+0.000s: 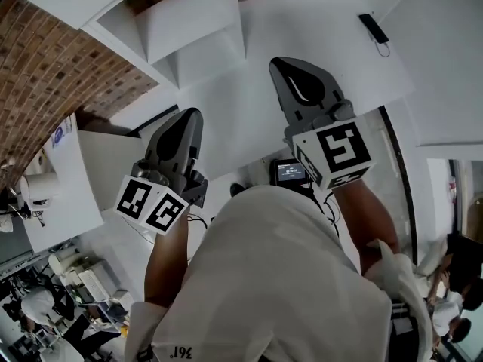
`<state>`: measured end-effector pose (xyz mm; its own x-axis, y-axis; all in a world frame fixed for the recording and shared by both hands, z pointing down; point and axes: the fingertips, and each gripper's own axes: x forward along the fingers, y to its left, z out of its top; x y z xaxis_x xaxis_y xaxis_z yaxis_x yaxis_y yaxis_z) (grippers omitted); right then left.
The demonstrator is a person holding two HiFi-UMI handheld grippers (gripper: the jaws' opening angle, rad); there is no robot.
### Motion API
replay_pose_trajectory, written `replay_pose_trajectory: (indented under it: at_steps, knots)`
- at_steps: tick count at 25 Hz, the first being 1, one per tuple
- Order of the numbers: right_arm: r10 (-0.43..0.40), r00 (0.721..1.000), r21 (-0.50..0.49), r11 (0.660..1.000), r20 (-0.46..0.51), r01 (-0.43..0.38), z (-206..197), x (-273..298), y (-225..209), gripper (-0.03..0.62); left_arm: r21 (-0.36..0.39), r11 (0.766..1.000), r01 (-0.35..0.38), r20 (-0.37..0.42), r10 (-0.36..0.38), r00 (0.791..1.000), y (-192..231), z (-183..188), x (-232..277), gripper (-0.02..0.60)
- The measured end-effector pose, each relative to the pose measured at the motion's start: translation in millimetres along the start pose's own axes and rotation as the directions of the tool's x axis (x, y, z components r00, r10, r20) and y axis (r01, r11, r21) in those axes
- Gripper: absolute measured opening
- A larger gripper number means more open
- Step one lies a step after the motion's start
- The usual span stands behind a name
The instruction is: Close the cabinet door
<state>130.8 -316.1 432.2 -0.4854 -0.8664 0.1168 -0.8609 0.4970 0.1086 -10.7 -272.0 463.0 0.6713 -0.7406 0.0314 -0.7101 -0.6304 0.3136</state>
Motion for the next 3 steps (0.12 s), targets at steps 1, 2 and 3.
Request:
replay_pose_trajectory:
  at_steps: [1,2,3]
  knots:
    - [0.000,1.000,-0.002,1.000,0.001,0.000,-1.2,0.1,0.4,0.026,0.000,1.000,0.001,-0.002,-0.001,1.000,0.0,-2.1,0.6,0.008]
    - [0.001,1.000,-0.004,1.000,0.002,-0.001,-2.9,0.0,1.0,0.026,-0.001,1.000,0.003,-0.006,-0.003,1.000,-0.2,-4.8,1.2,0.008]
    - [0.002,1.000,-0.005,1.000,0.002,-0.002,-4.8,-0.3,1.5,0.026,-0.003,1.000,0.005,-0.009,-0.005,1.000,-0.5,-7.7,1.8,0.008]
